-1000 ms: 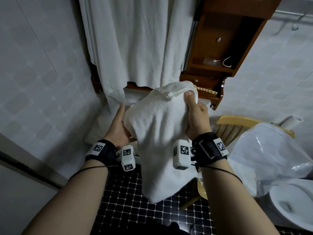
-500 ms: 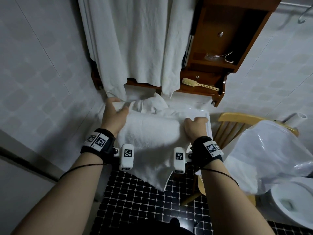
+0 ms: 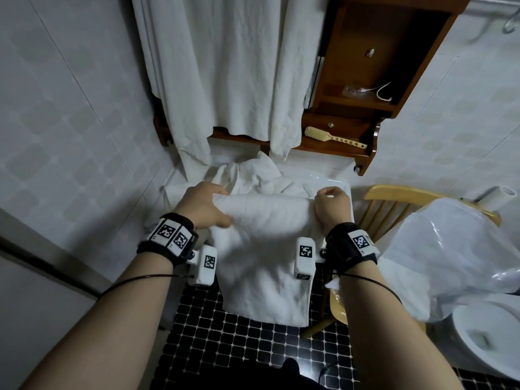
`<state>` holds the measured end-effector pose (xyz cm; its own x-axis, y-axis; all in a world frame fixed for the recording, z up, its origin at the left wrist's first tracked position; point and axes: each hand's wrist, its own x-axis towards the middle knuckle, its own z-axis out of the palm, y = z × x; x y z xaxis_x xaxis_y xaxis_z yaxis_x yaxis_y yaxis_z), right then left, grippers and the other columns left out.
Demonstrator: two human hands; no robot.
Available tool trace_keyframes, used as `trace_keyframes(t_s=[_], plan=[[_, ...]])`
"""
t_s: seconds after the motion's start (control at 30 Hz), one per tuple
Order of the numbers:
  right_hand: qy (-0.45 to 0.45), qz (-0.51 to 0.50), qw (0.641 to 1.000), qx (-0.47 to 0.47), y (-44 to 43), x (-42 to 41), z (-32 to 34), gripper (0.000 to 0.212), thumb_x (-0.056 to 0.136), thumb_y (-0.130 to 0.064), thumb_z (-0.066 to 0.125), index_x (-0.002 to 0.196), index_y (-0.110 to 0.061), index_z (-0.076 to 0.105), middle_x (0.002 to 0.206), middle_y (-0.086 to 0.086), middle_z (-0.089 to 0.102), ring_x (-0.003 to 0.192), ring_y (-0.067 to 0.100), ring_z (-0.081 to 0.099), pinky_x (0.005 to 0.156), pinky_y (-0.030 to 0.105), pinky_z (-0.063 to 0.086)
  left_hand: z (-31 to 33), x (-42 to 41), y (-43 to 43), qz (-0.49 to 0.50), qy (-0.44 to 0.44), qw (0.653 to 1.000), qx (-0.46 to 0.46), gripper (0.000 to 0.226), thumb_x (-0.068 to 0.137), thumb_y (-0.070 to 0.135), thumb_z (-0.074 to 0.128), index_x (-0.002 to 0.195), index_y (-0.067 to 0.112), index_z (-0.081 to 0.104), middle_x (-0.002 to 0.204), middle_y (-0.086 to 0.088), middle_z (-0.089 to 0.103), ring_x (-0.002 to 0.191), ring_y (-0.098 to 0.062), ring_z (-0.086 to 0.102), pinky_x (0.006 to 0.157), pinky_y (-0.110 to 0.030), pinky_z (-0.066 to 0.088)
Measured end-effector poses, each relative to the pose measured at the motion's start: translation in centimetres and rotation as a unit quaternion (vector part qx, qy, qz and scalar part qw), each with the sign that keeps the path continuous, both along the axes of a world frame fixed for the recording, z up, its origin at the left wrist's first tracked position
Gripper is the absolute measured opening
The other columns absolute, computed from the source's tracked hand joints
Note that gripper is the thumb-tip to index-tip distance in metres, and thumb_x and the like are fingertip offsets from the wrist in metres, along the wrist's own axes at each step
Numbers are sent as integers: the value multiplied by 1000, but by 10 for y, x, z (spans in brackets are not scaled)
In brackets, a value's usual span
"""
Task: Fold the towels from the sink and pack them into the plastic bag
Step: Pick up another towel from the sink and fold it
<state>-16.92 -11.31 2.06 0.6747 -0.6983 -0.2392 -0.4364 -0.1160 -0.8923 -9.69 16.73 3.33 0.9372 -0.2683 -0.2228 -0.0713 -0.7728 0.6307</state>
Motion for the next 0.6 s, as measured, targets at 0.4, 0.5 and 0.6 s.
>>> trace_keyframes(t_s=[0.4, 0.5, 0.6], plan=[[6, 114, 974, 196, -21, -18, 0, 67, 77, -71, 75, 115, -15, 77, 110, 12, 80, 103, 33, 76, 84, 43, 60, 4, -3, 4, 64, -5, 961, -269, 30, 85, 28, 87, 112, 21, 76, 103, 7, 80, 103, -12, 74, 100, -43, 58], [-68, 217, 961, 158, -21, -23, 5, 76, 71, -63, 90, 123, -12, 72, 115, 7, 79, 108, 26, 76, 98, 46, 59, 5, -7, -3, 121, 0, 938, -324, 43, 86, 58, 75, 112, 24, 76, 110, 6, 79, 109, -15, 73, 104, -46, 56], [-46, 267, 958, 95, -17, -23, -5, 80, 58, -36, 105, 125, -18, 65, 120, 3, 76, 109, 22, 74, 95, 46, 62, 12, -9, -6, 151, -48, 935, -316, 45, 95, 65, 61, 88, 21, 68, 94, 11, 72, 97, -11, 68, 91, -35, 54]])
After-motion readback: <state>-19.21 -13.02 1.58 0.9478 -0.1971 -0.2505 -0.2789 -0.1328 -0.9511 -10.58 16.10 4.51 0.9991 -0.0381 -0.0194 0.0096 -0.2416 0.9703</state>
